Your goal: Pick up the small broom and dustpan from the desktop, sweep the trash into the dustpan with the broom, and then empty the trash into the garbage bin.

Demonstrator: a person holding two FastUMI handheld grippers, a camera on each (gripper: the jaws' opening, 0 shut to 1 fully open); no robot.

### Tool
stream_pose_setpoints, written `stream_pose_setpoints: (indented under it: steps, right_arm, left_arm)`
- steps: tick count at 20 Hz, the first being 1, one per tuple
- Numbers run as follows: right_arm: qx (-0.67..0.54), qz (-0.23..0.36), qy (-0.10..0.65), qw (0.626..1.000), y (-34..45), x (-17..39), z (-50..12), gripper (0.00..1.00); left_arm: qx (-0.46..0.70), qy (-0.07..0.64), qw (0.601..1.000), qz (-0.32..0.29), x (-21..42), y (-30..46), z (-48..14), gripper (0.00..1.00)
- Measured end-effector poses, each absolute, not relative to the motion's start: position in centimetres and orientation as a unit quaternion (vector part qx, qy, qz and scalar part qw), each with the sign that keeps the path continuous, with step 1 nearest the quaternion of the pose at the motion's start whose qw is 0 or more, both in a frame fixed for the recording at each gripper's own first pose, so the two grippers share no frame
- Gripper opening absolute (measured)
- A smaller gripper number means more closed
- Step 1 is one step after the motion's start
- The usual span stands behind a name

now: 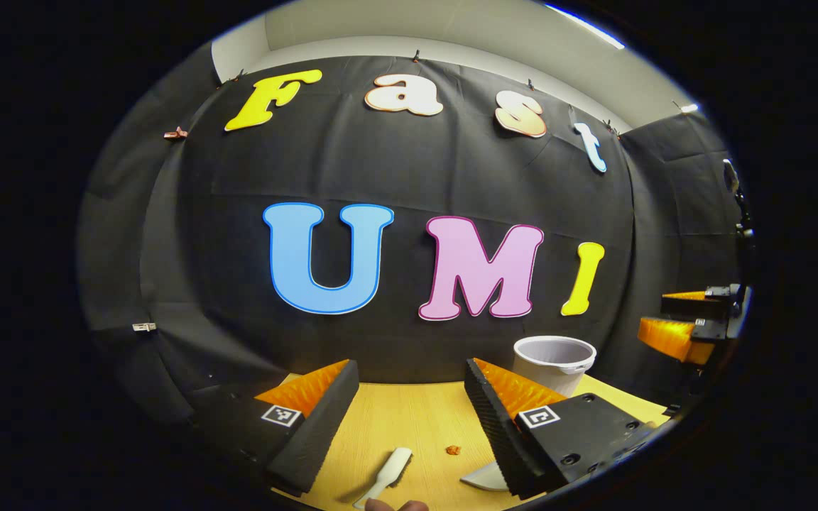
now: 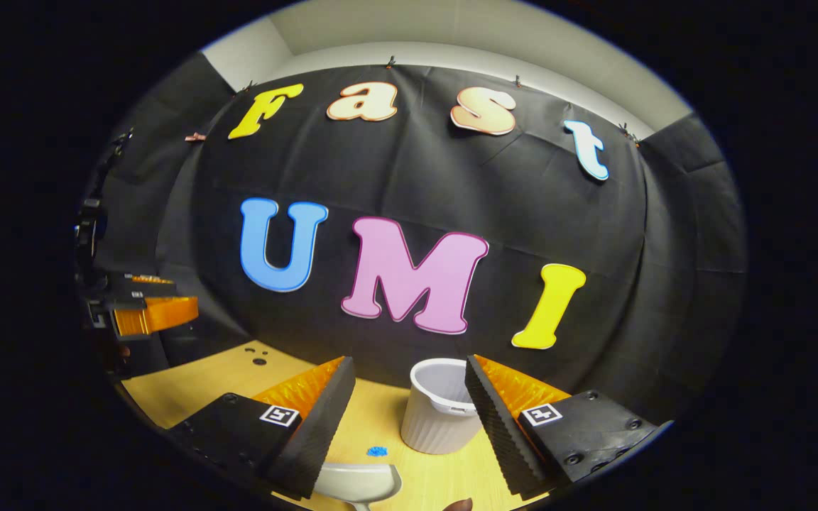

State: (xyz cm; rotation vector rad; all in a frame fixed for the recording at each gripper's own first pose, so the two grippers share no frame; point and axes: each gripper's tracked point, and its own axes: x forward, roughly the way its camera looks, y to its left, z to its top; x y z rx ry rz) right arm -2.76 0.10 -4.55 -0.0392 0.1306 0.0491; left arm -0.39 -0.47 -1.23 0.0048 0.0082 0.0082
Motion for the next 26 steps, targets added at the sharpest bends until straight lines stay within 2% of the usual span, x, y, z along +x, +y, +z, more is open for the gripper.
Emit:
stream_pose_setpoints:
  steps: [6, 10, 15, 19, 26]
  right_arm:
    - [-0.012, 0.083, 0.169, 0.982, 2.2, -7.3, -12.0, 0.98]
    - [-0.016, 0.112, 0.277, 0.954, 2.5, -10.4, -19.2, 0.97]
    - [-0.025, 0.137, 0.375, 0.917, 3.2, -13.5, -27.3, 0.96]
    - [-0.005, 0.155, 0.437, 0.886, 4.8, -14.1, -32.8, 0.96]
    - [0.013, 0.149, 0.539, 0.829, 5.9, -13.5, -41.9, 0.94]
  left_arm:
    - [0.005, 0.017, 1.000, 0.011, -1.2, -0.5, -2.6, 0.95]
    - [0.004, 0.028, 0.999, 0.016, -1.9, -0.4, -3.8, 0.95]
    - [0.000, 0.038, 0.999, 0.028, -2.9, -0.2, -4.6, 0.95]
    - [0.007, 0.045, 0.998, 0.041, -3.6, 0.4, -4.8, 0.95]
    - [0.021, 0.055, 0.997, 0.058, -4.1, 1.7, -5.4, 0.95]
